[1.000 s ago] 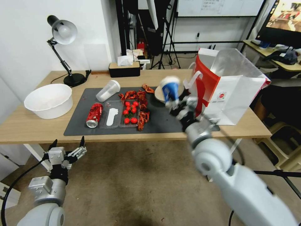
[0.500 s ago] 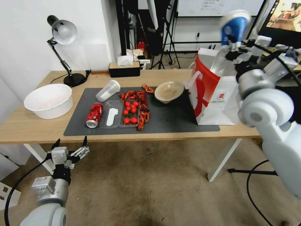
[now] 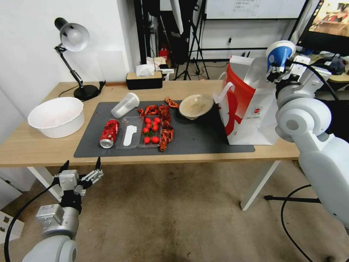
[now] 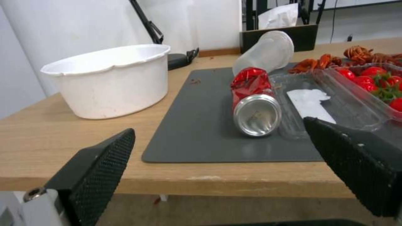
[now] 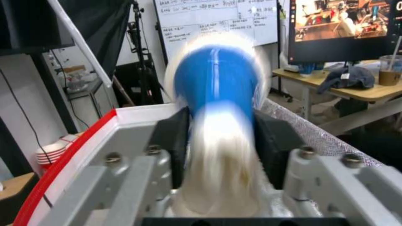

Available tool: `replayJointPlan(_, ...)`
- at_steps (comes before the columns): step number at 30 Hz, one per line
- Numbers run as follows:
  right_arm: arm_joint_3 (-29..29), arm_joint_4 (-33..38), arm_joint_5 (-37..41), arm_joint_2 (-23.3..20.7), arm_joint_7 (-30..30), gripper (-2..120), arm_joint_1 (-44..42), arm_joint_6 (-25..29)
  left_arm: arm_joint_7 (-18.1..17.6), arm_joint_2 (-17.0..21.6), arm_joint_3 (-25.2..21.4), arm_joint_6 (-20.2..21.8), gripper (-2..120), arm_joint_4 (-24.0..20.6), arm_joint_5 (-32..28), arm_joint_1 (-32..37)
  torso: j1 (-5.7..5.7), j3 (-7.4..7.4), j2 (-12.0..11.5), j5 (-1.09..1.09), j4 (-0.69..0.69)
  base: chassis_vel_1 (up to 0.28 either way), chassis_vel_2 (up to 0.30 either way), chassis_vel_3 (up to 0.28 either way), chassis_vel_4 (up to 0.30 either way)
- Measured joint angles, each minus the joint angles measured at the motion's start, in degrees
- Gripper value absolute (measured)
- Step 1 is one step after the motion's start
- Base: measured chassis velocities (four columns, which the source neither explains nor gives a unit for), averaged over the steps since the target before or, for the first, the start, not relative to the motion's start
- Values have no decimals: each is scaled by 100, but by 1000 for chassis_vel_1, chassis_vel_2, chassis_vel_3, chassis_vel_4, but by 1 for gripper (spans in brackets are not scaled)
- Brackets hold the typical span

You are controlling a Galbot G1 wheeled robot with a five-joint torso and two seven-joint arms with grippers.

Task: Pick up the trash from the table and place it into the takeout bag.

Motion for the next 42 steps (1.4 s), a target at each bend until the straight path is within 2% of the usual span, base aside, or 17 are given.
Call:
replayJointPlan(4,-1,-1,9,-1,6,51,0,-8,0,0,5,-1,100,5,0,-1,0,0,0,0,0,0,0,0,0)
replayJointPlan(11,48,63,-6,-67,-111,81,61,142,1,-4,23,-5,100,5,1,4,0,0,0,0,0,0,0,0,0)
replayJointPlan(12,48,63,-6,-67,-111,81,61,142,1,-4,23,-5,100,5,1,4,0,0,0,0,0,0,0,0,0)
replayJointPlan(15,58,100,-39,-98,-373,89,74,455,2,-5,25,-7,100,3,1,8,0,0,0,1,-1,0,0,0,0)
replayJointPlan(17,119,252,-29,-126,-1023,99,54,1013,3,-8,26,-8,100,-2,2,13,0,0,0,0,0,0,0,0,0)
replayJointPlan(19,141,358,-21,-160,-1329,100,8,1244,4,-8,25,-8,100,-4,2,13,0,0,0,0,1,0,0,0,0)
replayJointPlan(21,186,569,10,-261,-1901,100,-176,1560,4,-5,19,-8,100,-10,2,14,-1,0,0,-1,0,0,0,0,0)
replayJointPlan(22,186,569,10,-261,-1901,100,-176,1560,4,-5,19,-8,100,-10,2,14,-1,0,0,-1,0,0,0,0,0)
replayJointPlan(24,235,789,8,-371,-2486,100,-504,1841,4,-1,11,-8,100,-11,2,10,-1,0,0,1,-1,0,0,0,0)
replayJointPlan(25,235,789,8,-371,-2486,100,-504,1841,4,-1,11,-8,100,-11,2,10,-1,0,0,1,-1,0,0,0,0)
replayJointPlan(27,273,1010,-60,-454,-3022,100,-909,2060,4,0,8,-9,100,-11,-1,7,-1,0,0,0,0,0,0,0,0)
replayJointPlan(33,295,1321,-447,-548,-3823,100,-1679,2448,4,0,6,-9,100,-12,-11,6,-1,-2,0,0,0,0,0,0,0)
replayJointPlan(36,206,1555,-1540,-484,-4465,100,-2613,2913,4,7,2,-28,100,-6,-24,4,-2,-2,1,0,0,0,0,0,0)
replayJointPlan(37,206,1555,-1540,-484,-4465,100,-2613,2913,4,7,2,-28,100,-6,-24,4,-2,-2,1,0,0,0,0,0,0)
replayJointPlan(39,177,1567,-2206,-406,-4533,100,-2970,3086,3,11,-1,-41,100,-2,-29,4,-1,-2,1,0,1,0,0,0,0)
replayJointPlan(40,177,1567,-2206,-406,-4533,100,-2970,3086,3,11,-1,-41,100,-2,-29,4,-1,-2,1,0,1,0,0,0,0)
replayJointPlan(42,179,1611,-2771,-326,-4520,100,-3449,3184,1,16,-14,-59,100,12,-32,1,-1,-1,0,1,0,0,0,0,0)
